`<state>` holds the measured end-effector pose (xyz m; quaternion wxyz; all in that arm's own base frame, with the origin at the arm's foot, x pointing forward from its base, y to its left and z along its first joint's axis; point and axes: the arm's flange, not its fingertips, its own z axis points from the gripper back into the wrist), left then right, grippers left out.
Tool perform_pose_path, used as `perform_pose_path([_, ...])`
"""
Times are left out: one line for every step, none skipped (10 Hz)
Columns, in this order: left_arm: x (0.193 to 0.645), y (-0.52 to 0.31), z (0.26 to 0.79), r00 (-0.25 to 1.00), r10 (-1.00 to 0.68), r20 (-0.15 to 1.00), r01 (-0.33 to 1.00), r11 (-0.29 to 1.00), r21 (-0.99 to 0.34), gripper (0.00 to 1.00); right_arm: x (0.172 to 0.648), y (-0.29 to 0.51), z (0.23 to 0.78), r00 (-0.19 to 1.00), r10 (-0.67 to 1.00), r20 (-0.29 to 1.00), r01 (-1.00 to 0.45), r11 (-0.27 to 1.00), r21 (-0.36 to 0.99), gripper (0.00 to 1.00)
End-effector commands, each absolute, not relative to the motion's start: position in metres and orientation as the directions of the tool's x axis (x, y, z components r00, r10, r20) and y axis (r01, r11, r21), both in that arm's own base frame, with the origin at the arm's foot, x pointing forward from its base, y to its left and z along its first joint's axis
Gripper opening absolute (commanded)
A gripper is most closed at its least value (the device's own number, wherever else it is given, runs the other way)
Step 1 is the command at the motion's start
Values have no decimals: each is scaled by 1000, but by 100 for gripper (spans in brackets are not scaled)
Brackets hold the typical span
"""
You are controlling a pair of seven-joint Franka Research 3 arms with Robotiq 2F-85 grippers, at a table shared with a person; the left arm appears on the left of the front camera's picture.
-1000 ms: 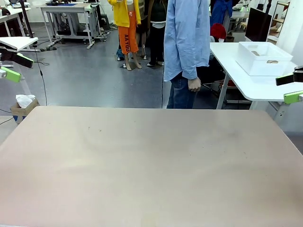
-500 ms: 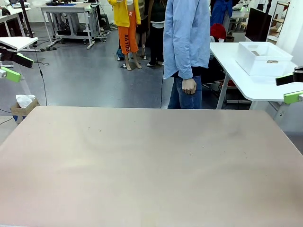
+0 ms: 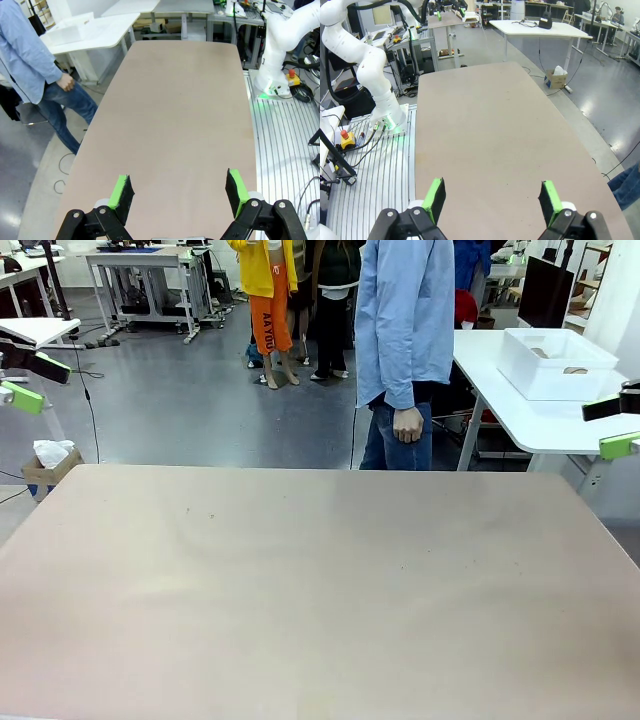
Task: Stack the cups and store them in the basket.
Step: Place the stack of Reusable plastic cups into the Pantry Basket.
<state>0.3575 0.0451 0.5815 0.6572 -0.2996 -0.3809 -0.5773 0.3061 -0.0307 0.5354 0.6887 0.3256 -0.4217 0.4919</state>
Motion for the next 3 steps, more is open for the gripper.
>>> perform_pose_path([359,43,584,40,-514,857,985,166,53,97,308,-30,538,153,390,908,-953,302,31,100])
perform_pose_path([359,43,584,40,-514,857,985,166,53,97,308,-30,538,153,390,908,-953,302,31,100])
perform_pose_path([359,43,584,40,-514,857,985,166,53,97,308,-30,538,153,390,908,-953,302,31,100])
